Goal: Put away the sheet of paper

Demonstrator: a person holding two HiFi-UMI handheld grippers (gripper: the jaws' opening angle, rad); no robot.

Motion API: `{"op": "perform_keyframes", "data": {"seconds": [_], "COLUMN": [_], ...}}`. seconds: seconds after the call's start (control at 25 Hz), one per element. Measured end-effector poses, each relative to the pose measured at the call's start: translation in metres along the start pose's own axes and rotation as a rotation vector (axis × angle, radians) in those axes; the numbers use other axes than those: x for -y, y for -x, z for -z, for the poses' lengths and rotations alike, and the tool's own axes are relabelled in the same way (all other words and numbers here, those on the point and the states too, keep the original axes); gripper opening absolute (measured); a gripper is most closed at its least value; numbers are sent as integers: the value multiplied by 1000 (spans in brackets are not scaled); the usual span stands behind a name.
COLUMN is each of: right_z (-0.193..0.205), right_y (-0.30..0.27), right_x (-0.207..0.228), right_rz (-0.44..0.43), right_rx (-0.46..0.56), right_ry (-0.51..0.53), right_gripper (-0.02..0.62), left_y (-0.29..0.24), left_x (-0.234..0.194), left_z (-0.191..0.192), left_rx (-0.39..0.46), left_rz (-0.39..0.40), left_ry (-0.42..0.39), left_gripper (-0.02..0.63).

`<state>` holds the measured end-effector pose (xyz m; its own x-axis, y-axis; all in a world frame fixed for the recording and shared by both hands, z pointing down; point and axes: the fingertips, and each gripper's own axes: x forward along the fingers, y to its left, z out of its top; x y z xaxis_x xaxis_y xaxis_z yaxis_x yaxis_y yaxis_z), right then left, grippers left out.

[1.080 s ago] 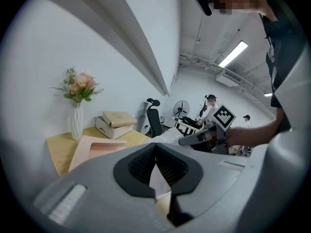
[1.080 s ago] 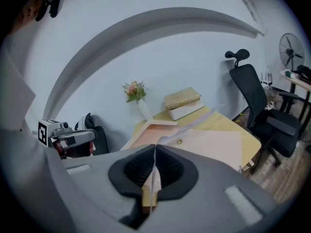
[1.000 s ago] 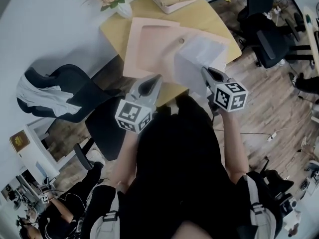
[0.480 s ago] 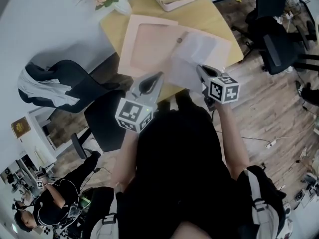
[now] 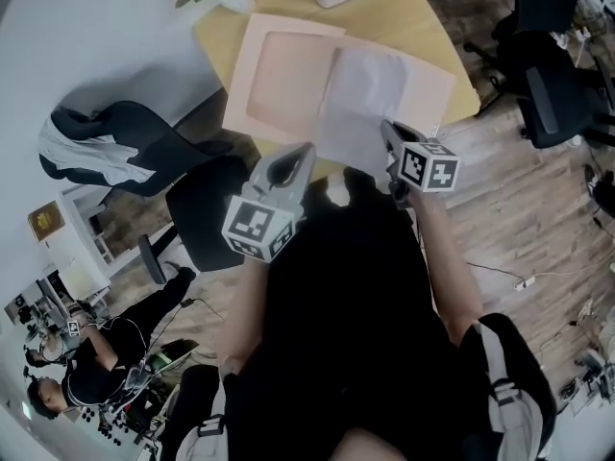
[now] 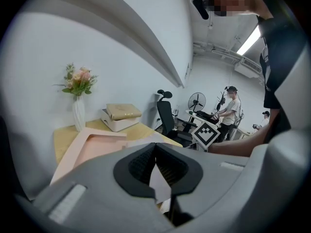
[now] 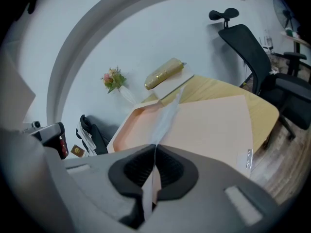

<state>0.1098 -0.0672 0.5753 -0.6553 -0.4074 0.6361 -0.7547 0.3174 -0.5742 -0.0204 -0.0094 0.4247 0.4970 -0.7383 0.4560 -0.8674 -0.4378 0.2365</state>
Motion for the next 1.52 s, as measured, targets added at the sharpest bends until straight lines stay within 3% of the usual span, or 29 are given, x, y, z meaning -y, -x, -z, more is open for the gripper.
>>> {"op": "perform_keyframes", "data": {"seconds": [0.48,1.36,1.52], "right_z": [-7,-19,-23], "right_y": [-25,-35,-45], "right_x": [12,42,43], "right_rz": [50,237,233], "right_rx": [52,123,92], "right_ry": [-120,-221,-193], "right_gripper": [3,3,3], "left_y": [-1,-4,-5], "left_x": [-21,-79,-90], "left_z": [1,0,2], "left_rx": [7,-23,-32], "left_rz": [12,127,138], "left_ry": [18,22,26], "left_gripper": [8,8,8]}}
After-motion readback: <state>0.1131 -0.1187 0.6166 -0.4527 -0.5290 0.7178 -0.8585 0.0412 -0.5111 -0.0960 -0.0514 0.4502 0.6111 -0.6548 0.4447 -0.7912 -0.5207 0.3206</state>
